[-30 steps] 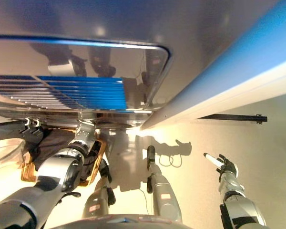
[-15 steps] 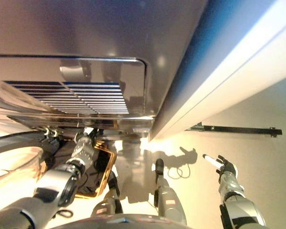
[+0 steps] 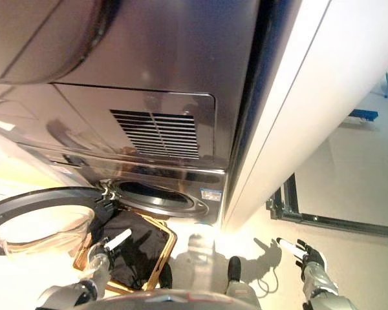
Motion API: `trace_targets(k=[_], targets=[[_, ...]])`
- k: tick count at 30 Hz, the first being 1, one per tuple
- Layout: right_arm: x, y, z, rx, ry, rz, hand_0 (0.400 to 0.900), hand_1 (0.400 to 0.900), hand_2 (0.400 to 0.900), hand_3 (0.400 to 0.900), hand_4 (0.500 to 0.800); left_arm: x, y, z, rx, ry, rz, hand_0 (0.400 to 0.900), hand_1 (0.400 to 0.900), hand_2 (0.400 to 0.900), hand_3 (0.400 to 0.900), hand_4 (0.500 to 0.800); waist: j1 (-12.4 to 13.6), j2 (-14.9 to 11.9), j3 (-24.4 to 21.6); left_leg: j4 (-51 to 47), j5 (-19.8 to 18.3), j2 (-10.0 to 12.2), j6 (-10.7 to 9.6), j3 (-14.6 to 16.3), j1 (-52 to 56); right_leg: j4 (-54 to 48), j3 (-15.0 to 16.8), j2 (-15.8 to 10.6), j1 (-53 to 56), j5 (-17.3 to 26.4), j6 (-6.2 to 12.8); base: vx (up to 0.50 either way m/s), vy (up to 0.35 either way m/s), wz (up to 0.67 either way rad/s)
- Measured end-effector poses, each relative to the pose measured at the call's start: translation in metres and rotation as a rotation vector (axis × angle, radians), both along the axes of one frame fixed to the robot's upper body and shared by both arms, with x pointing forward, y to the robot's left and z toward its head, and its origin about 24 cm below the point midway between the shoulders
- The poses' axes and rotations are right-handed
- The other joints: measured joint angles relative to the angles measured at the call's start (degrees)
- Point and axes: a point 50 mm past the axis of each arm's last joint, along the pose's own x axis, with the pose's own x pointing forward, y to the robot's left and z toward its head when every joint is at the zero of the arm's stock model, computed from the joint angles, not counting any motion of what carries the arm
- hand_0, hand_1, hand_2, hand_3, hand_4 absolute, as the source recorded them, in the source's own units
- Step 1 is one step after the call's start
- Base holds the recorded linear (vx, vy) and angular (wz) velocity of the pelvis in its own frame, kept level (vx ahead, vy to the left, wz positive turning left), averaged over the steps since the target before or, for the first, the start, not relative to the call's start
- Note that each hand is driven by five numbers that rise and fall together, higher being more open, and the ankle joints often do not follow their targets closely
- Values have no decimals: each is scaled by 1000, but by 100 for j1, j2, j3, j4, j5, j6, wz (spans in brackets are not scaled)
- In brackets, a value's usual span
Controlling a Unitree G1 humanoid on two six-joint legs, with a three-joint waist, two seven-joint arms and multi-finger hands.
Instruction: Put the clothes in the basket into the washing machine.
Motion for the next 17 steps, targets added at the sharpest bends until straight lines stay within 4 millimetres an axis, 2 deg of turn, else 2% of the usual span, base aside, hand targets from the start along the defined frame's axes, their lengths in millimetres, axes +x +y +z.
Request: trace_targets(k=[2, 7, 10, 17], targets=[[-16, 5, -7, 24, 36, -4, 900, 900, 900, 900, 800, -16, 0, -5, 0, 50, -21, 900, 900, 900, 900, 800, 15, 6, -193, -1, -49, -1, -44, -32, 70, 0, -72, -10, 100, -64, -19, 36, 28, 15], [-36, 11, -13, 61, 75, 2, 900, 900, 900, 900, 800, -42, -5, -14, -18, 129, -89, 900, 900, 900, 900, 800, 47, 61, -311, -18, -68, -29, -28, -59, 296, -1, -141, -52, 378, -95, 19, 23, 27, 14], [-51, 16, -18, 77, 111, 3, 900, 900, 900, 900, 800, -52, -10, -17, -28, 170, -152, 900, 900, 900, 900, 800, 49, 80, -347, -23, -81, -18, -45, -125, 388, 0, -257, -60, 551, -152, 7, 20, 24, 11], [-71, 22, -22, 87, 171, 22, 900, 900, 900, 900, 800, -68, -23, -24, -68, 234, -210, 900, 900, 900, 900, 800, 54, 157, -419, -22, -88, -34, -43, -146, 488, 2, -322, -87, 682, -177, 39, 4, 17, 7]])
